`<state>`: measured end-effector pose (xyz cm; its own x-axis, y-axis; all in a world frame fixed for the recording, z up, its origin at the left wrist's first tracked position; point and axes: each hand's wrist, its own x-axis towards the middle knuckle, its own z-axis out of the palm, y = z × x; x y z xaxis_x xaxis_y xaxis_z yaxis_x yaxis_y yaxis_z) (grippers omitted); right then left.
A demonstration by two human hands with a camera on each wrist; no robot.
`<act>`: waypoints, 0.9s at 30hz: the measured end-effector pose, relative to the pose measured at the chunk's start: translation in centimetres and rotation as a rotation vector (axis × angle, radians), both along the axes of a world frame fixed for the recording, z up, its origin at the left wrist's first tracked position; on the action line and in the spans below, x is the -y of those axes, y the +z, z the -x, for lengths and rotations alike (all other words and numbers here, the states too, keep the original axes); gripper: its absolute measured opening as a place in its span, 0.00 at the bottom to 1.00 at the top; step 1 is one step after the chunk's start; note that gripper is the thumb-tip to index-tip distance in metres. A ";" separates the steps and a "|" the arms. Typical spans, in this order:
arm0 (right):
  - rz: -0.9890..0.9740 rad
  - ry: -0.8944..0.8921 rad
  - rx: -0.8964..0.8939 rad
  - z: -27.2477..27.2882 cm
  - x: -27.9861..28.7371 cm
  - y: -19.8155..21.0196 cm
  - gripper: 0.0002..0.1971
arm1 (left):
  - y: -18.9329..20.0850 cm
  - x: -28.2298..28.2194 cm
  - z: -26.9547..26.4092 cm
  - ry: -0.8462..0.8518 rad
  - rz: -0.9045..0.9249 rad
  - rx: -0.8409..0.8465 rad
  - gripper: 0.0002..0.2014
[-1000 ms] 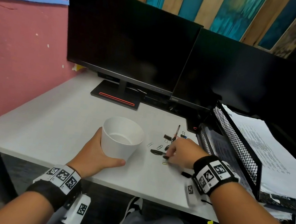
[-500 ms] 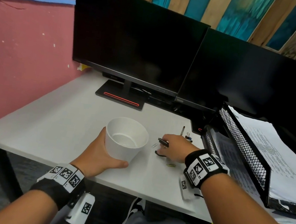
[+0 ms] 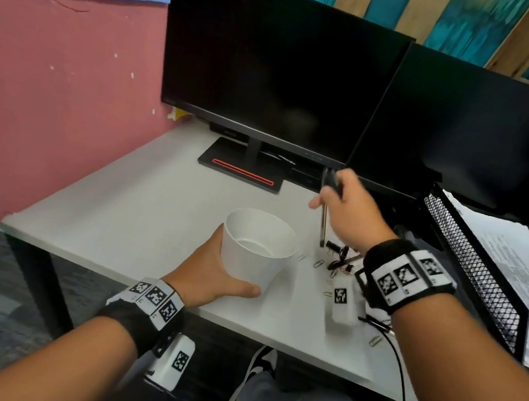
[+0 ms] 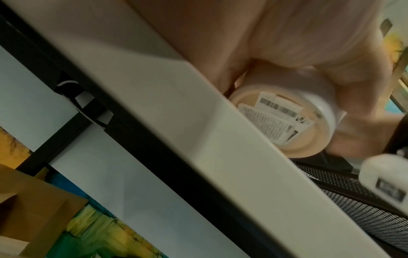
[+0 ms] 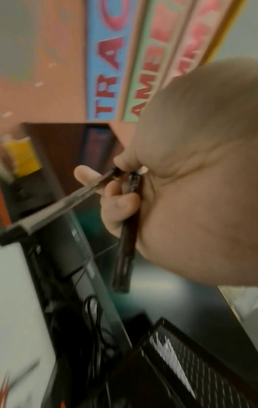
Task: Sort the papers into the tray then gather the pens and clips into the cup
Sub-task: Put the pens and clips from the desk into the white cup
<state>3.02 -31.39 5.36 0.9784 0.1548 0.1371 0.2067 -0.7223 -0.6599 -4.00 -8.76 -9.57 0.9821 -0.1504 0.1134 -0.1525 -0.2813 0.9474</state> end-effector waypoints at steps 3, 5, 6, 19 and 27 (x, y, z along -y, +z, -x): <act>-0.402 0.034 0.068 1.6 -2.4 3.4 0.07 | 0.0 -0.2 0.1 0.019 0.011 -0.005 0.53; -0.575 0.092 0.059 2.9 -4.1 4.2 0.07 | -0.1 -0.3 0.3 0.034 0.029 -0.006 0.53; -0.630 0.114 0.031 3.6 -4.9 4.3 0.07 | -0.1 -0.3 0.4 0.038 0.035 -0.002 0.54; -0.651 0.139 -0.109 5.3 -0.8 3.1 0.07 | 4.5 -2.1 6.7 0.079 0.059 0.181 0.42; 0.688 0.037 -0.407 4.1 7.7 -2.8 0.10 | 3.4 -3.5 8.2 0.102 0.022 0.144 0.41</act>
